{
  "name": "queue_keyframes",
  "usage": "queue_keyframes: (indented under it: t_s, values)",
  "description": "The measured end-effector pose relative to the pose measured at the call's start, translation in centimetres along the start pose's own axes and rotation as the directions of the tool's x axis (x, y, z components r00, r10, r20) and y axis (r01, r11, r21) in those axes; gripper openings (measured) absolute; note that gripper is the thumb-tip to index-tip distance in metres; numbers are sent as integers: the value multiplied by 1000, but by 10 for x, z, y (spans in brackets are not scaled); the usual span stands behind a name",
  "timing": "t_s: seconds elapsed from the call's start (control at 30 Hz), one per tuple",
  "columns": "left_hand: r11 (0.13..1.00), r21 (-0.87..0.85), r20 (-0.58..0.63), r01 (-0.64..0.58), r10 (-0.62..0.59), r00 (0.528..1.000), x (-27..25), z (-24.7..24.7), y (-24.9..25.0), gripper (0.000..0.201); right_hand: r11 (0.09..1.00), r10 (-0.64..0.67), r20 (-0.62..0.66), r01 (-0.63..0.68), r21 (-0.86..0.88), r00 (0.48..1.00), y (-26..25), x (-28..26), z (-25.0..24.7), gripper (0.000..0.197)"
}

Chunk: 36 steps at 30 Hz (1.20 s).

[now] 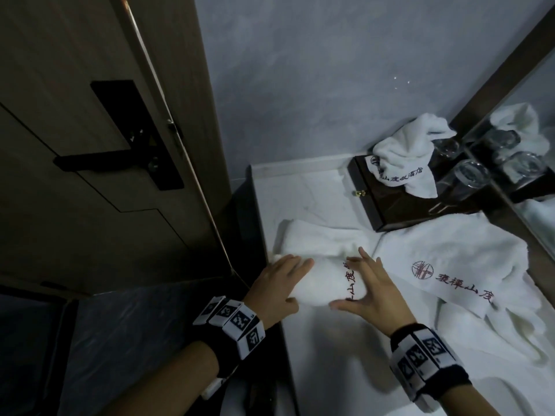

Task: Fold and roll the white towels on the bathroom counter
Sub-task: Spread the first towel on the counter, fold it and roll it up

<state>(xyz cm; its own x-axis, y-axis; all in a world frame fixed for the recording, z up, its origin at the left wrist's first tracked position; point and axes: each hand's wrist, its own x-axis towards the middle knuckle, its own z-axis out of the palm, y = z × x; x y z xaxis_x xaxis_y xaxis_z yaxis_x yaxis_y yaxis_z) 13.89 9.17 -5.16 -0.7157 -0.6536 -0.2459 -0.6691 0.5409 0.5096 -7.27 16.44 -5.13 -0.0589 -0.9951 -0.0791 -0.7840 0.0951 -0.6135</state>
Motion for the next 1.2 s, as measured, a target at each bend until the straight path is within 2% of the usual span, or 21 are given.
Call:
queue_keyframes:
  t_s: [0.1,0.23,0.33,0.43,0.53,0.6,0.7,0.77,0.83,0.87,0.9,0.97,1.03,1.1,1.2]
  values:
    - [999,-25,28,-20,21,999,11,-10,-5,76,999,46,95,-47,4,994,7,13,-2,89]
    - [1000,-13,51,8,-7,999,23,-20,-12,74,983,121,56,-128,130,991,12,27,-8,78]
    - [1000,9,55,-11,10,998,29,-26,-17,74,974,151,79,-162,161,985,13,41,-15,71]
    - [993,115,71,-7,-1,997,31,-25,-17,78,958,209,135,-231,171,969,15,55,-22,64]
    - [959,281,-13,-26,31,999,23,-25,-14,87,931,301,188,-331,154,935,18,71,-27,58]
    - [911,409,-86,-60,104,991,23,-21,-14,81,905,358,207,-393,160,910,19,81,-29,51]
    - [881,464,-173,-87,187,967,35,-19,-13,71,884,395,188,-428,187,899,15,91,-30,47]
    - [886,461,-164,-62,153,974,48,-22,-11,80,916,380,33,-381,128,924,10,91,-28,53]
    - [880,475,-113,-17,80,990,62,-33,-7,94,983,180,-176,-183,0,968,1,86,-24,43]
    - [878,478,-73,-6,46,996,69,-37,-8,99,995,86,-206,-94,-32,975,-6,84,-23,35]
    - [891,453,-1,-22,25,1000,78,-41,-10,100,998,48,-189,-55,-29,981,-10,83,-23,30]
    - [920,389,110,-38,-6,994,95,-49,-16,97,997,74,-92,-73,10,993,-11,83,-21,44]
    - [933,357,116,-47,5,993,108,-55,-21,98,992,95,-20,-96,-79,995,-8,85,-20,71]
    - [937,345,124,-53,11,992,117,-60,-21,96,975,170,-74,-179,-133,983,-5,85,-17,86]
    - [948,317,153,-36,-14,988,124,-62,-22,92,932,359,-103,-361,0,928,-2,84,-16,96]
